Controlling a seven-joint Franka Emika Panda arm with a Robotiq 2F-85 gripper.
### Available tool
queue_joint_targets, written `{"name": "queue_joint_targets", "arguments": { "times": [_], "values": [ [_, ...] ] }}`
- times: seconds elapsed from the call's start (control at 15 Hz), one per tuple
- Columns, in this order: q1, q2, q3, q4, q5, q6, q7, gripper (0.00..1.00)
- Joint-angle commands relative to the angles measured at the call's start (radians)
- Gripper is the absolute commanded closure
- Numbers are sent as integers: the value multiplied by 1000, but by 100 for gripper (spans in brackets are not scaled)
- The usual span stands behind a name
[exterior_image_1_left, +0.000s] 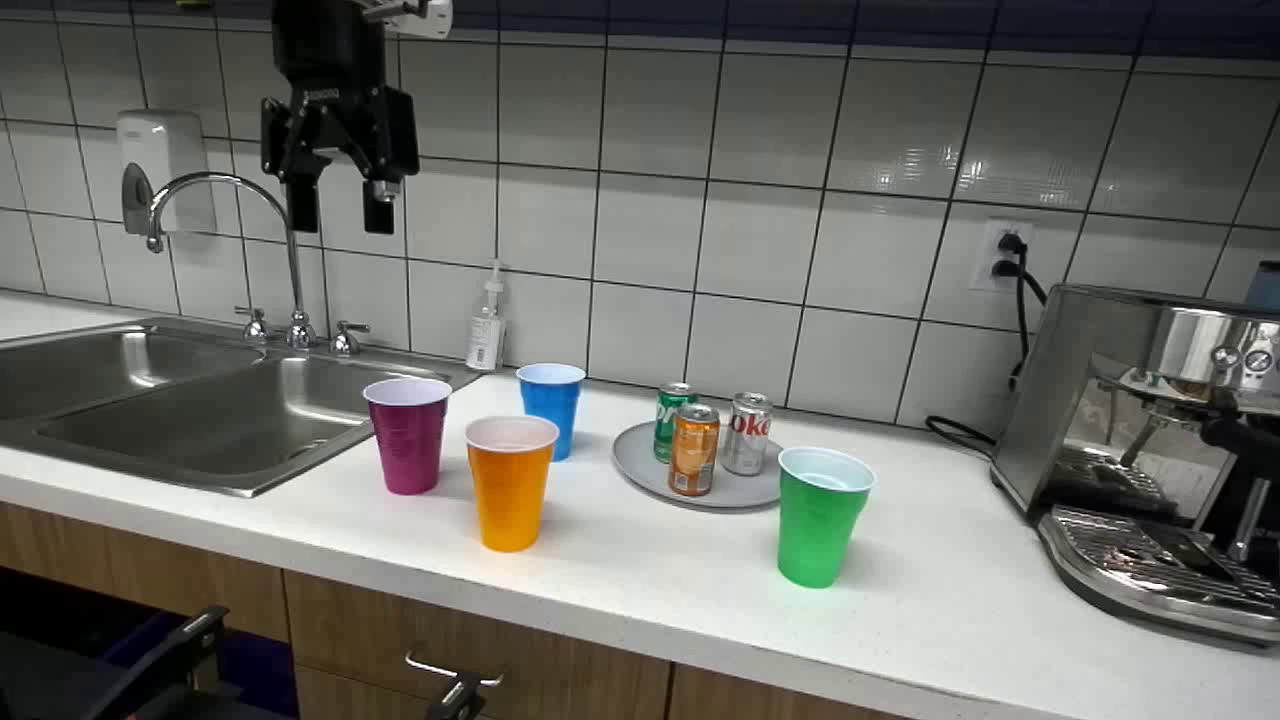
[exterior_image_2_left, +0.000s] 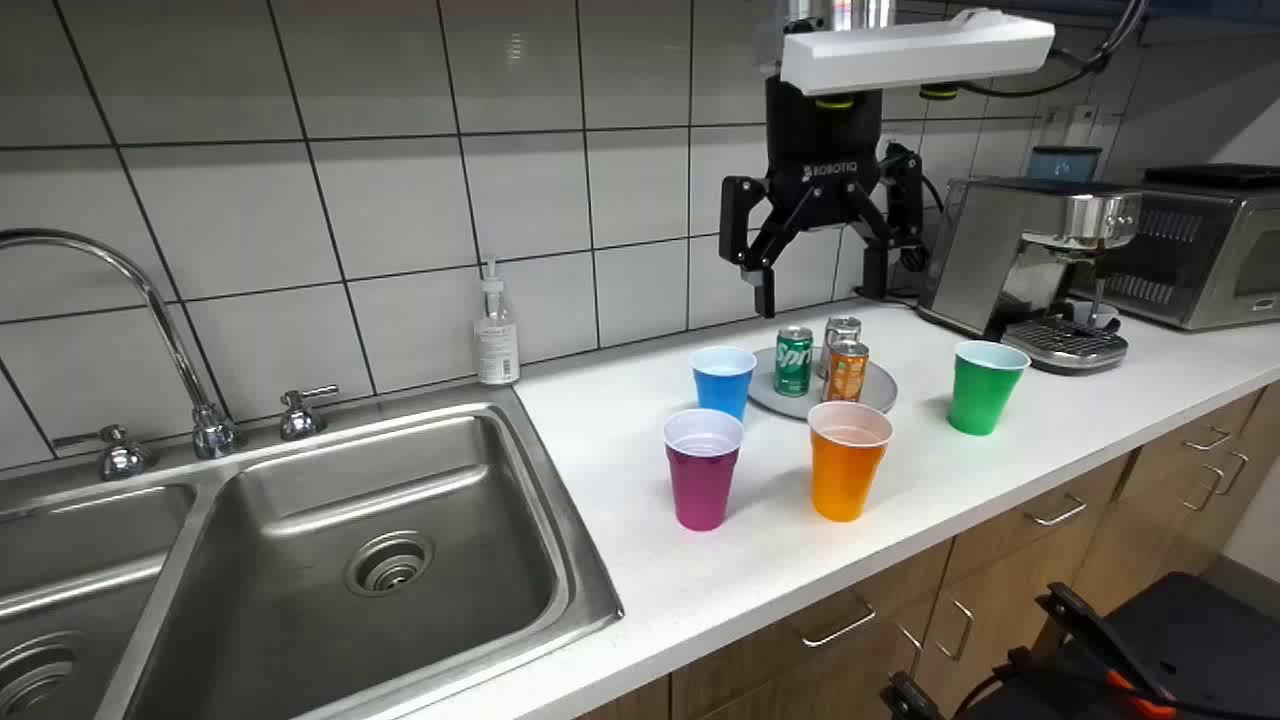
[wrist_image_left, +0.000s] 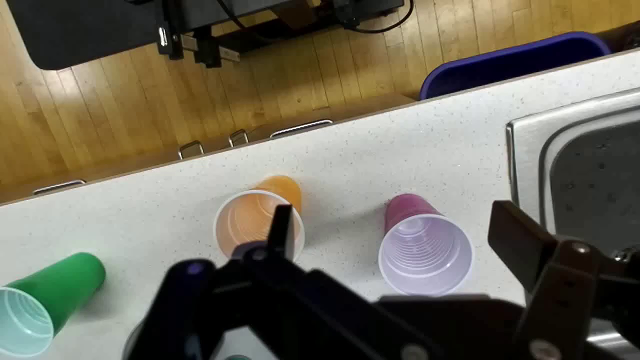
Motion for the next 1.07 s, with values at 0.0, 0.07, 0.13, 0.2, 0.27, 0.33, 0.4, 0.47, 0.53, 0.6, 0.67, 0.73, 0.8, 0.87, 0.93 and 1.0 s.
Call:
{"name": "queue_joint_targets", "arguments": {
  "times": [0.0, 0.07, 0.13, 0.2, 0.27, 0.33, 0.4, 0.47, 0.53, 0.6, 0.67, 0.73, 0.8, 0.87, 0.93, 1.0],
  "values": [
    [11, 1, -10, 1, -5, -1, 4, 0],
    [11, 1, -10, 1, -5, -1, 4, 0],
    [11, 1, -10, 1, -5, -1, 4, 0],
    [11, 1, -10, 1, -5, -1, 4, 0],
    [7, 9, -15, 6, -5, 1, 1, 0],
    [1, 19, -22, 10, -9, 9, -5, 0],
    [-3, 27, -28, 13, -13, 14, -9, 0],
    [-8, 39, -35, 18, -16, 20, -11, 0],
    [-14, 49, -43, 22, -21, 31, -10, 0],
    [-20, 65, -54, 29, -23, 42, -13, 0],
    [-27, 82, -64, 33, -27, 55, -10, 0],
    [-35, 101, -74, 40, -30, 67, -7, 0],
    [-42, 119, -85, 48, -31, 79, -4, 0],
    [-49, 137, -95, 53, -31, 92, -2, 0],
    [-57, 156, -106, 61, -30, 103, -1, 0],
    [-64, 176, -115, 70, -32, 117, 3, 0]
  ]
}}
